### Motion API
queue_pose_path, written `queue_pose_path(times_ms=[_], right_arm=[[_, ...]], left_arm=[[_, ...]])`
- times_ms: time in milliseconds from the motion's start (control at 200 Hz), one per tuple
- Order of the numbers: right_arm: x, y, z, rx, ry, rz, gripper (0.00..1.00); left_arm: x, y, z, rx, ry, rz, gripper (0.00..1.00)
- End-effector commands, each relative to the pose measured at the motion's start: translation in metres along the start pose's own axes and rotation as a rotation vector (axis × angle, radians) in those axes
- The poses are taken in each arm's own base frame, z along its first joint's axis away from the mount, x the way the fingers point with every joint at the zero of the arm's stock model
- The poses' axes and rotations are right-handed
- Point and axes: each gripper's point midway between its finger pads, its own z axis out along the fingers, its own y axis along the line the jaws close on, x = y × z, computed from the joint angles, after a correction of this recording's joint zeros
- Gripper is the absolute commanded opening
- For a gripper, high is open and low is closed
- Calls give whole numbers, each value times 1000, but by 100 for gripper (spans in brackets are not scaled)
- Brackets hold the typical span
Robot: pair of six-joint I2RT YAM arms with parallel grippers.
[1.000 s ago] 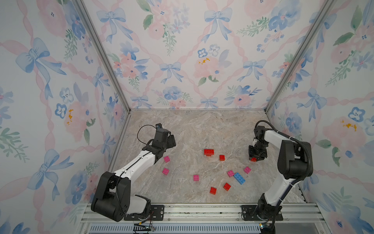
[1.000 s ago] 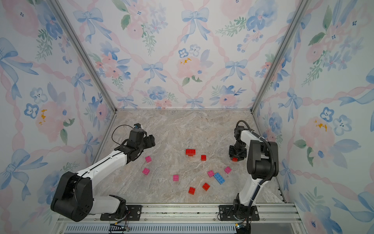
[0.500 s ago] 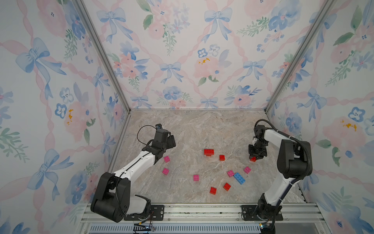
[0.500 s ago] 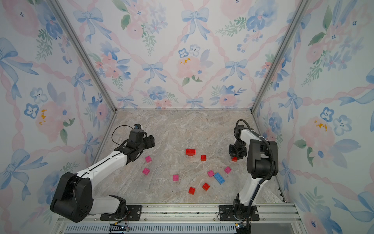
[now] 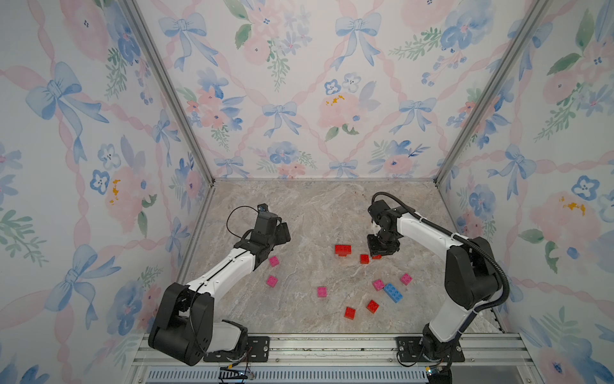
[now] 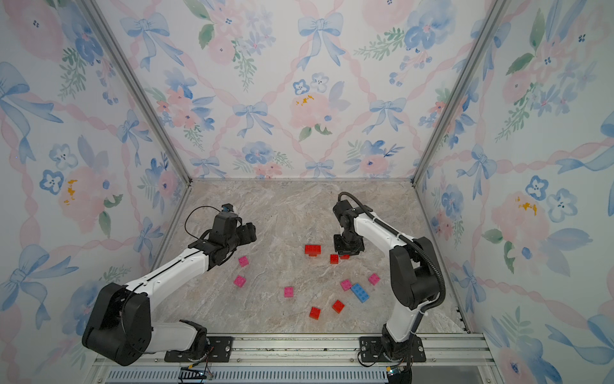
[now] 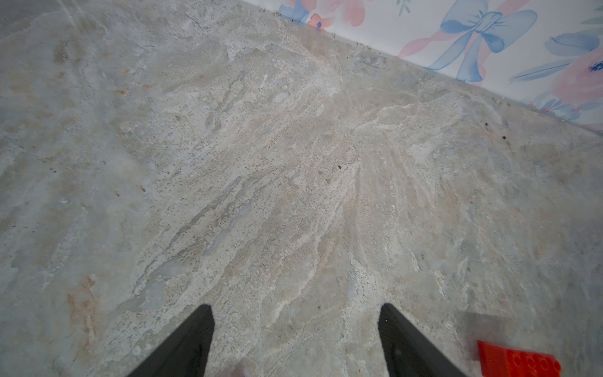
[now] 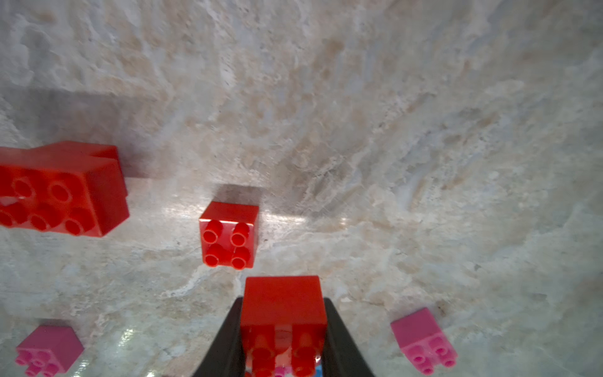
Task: Assemble the letter v with lego
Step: Pick up the lego brick from the center of the board, then assemble the lego brick with the lego brick.
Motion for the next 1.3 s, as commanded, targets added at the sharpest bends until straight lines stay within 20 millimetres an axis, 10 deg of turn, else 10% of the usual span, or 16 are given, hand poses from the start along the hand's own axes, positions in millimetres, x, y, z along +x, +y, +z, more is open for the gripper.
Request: queue_pose_path(times_ms=[0,1295], right_arm=[[-1,8,8,15,38,40,0],[10,16,44,93,99,42,0]], left_arm=[[6,1,-4,7,10,-10,82],[5,3,-3,-5,5,2,82]])
